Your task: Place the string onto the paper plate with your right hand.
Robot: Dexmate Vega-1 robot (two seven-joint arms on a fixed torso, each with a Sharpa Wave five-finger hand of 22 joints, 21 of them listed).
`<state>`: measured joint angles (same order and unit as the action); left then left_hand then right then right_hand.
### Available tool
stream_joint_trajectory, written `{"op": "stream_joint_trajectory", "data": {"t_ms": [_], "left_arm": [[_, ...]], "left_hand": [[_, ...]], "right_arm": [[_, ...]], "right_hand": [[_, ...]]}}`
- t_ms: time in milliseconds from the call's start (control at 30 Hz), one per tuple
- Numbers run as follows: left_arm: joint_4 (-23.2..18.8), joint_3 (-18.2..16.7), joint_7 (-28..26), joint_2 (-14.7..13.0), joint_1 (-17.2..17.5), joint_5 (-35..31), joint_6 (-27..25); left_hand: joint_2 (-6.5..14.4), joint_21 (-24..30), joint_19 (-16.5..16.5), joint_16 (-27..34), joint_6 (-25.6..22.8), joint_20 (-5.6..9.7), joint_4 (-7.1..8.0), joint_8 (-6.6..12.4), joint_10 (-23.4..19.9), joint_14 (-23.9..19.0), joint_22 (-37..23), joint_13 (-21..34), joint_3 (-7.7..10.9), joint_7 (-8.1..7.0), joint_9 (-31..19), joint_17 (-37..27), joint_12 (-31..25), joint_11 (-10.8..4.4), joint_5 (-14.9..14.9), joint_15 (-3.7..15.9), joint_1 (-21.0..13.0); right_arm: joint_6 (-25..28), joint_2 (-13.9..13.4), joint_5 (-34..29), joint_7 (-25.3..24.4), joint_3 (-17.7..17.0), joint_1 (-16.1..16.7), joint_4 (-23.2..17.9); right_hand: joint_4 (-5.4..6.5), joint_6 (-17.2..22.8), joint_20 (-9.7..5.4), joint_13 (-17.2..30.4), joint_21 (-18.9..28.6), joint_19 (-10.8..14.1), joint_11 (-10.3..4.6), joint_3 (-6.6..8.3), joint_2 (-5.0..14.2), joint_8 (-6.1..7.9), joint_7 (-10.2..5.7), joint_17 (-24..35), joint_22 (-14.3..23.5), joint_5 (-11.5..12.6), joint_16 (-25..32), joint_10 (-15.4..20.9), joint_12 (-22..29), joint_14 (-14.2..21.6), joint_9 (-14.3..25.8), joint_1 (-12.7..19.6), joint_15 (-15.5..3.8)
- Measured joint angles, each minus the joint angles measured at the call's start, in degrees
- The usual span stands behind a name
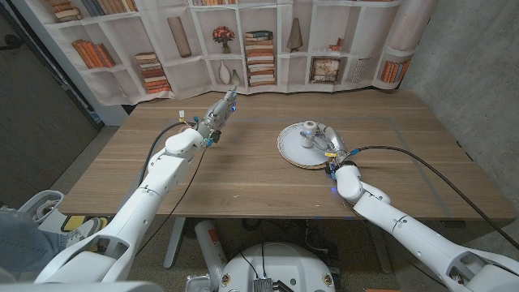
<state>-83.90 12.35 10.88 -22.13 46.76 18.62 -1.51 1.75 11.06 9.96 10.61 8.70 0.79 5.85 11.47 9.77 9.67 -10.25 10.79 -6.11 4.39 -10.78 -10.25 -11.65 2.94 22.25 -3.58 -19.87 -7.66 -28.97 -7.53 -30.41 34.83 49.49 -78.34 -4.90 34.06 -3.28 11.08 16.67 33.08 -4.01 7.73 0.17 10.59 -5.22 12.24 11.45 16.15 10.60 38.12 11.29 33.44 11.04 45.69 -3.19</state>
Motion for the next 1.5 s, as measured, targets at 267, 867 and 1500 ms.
{"op": "stream_joint_trajectory", "data": {"t_ms": [267,867,1500], "left_arm": [[0.4,0.0,0.1,0.1,-0.3,0.0,0.3],[1.2,0.2,0.3,0.5,-0.8,-0.2,0.3],[-1.1,0.3,-0.5,0.3,0.3,-0.5,-0.6]], "left_hand": [[0.0,0.0,0.0,0.0,0.0,0.0,0.0,0.0,0.0,0.0,0.0,0.0,0.0,0.0,0.0,0.0,0.0,0.0,0.0,0.0,0.0],[0.2,0.0,0.0,0.0,0.0,0.0,0.0,0.0,0.0,0.0,0.0,0.0,0.0,0.0,0.0,0.0,0.0,0.0,0.0,0.0,-0.2],[0.2,0.0,0.0,0.0,0.0,0.0,-0.08,0.0,0.0,0.0,0.0,0.0,-0.41,0.0,0.0,0.0,0.0,0.0,0.0,0.0,-0.2]], "right_arm": [[0.4,0.0,-0.4,-0.1,0.1,-0.1,0.0],[1.5,-0.9,-1.4,0.1,0.5,-0.5,-0.6],[2.4,-1.9,-1.8,0.8,0.5,0.3,-1.8]], "right_hand": [[0.08,-2.5,0.19,0.0,-0.8,-1.9,-0.05,-0.4,-0.45,-0.22,0.11,0.0,0.0,0.8,-0.2,-2.7,-0.3,-2.1,0.0,-0.5,0.25],[0.49,-7.4,0.71,0.3,-2.9,-6.3,1.43,-2.23,-2.34,-0.21,0.45,-0.3,0.0,2.3,-0.6,-8.3,-0.3,-9.0,0.0,-2.3,0.44],[0.88,-13.7,0.66,0.3,-4.8,-10.9,3.11,-3.57,-3.14,-0.45,1.24,-0.5,0.0,4.6,-0.6,-15.2,-0.3,-15.4,0.3,-3.6,0.85]]}}
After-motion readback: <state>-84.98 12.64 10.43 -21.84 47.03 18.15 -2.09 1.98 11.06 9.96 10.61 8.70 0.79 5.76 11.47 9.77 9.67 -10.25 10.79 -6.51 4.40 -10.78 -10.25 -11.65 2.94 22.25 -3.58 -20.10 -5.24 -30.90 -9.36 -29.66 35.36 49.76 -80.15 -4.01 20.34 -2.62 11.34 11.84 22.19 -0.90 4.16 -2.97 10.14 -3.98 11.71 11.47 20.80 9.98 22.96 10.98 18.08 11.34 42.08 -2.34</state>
